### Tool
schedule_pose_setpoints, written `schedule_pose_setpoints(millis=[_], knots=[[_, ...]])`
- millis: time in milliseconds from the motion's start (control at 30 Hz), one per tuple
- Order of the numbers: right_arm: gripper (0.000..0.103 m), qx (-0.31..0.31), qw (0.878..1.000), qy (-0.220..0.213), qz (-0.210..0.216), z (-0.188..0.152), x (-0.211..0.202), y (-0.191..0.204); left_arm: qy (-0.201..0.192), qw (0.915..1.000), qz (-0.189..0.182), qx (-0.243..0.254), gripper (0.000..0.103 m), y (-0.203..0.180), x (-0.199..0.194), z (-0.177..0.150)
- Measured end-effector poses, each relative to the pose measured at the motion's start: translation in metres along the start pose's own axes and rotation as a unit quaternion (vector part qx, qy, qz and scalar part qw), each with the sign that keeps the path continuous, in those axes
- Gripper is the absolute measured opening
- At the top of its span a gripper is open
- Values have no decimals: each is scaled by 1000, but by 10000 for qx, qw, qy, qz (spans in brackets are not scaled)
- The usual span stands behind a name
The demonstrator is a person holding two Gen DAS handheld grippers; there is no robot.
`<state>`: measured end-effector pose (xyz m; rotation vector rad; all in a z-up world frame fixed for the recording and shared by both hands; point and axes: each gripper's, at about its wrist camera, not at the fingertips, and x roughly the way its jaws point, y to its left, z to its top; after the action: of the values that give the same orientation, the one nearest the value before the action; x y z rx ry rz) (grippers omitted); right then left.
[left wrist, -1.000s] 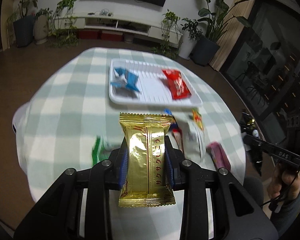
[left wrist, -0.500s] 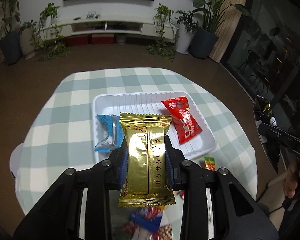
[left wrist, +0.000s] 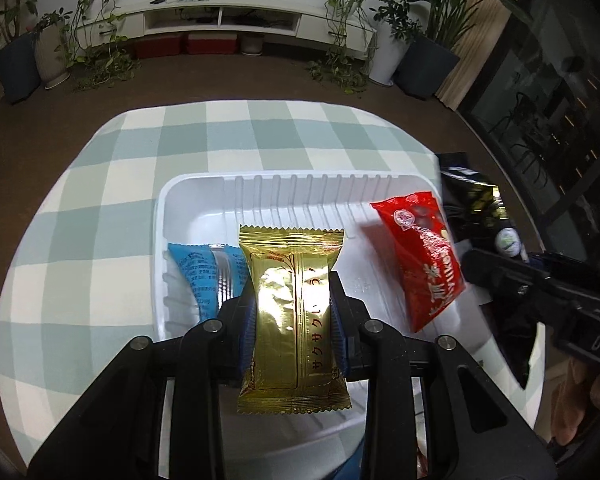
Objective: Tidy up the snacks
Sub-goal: 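Carry both packets to the tray and lower them beside the others, then open both tools and withdraw them back toward the remaining snacks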
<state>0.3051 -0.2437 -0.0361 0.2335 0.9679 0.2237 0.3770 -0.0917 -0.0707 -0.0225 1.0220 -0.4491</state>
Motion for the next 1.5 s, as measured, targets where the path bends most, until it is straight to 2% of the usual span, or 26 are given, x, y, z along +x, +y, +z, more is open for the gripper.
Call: schedule_pose_setpoints(millis=[367, 700, 933, 1233, 1300, 1367, 1500], knots=[[22, 29, 9987, 356, -359, 1, 54, -4, 93, 9996, 100, 237, 29, -11, 38, -2], [25, 60, 9975, 498, -503, -6, 78, -12, 119, 9996, 72, 252, 30, -8, 43, -1], [26, 16, 9972, 484, -563, -8, 77, -10, 134, 9997, 47, 223, 30, -6, 41, -1], [34, -232, 9960, 390, -764, -12, 64, 2, 122, 9999, -34, -22, 32, 0, 31, 2], [43, -288, 9958, 323, -808, -12, 57, 5, 116, 9999, -21, -53, 32, 1, 28, 2], [46, -362, 9953, 211, -875, -13, 47, 8, 94, 9999, -28, -95, 37, 0, 23, 2], [51, -478, 9948, 99, -894, -14, 30, 12, 58, 9999, -74, -64, 37, -6, 12, 1]])
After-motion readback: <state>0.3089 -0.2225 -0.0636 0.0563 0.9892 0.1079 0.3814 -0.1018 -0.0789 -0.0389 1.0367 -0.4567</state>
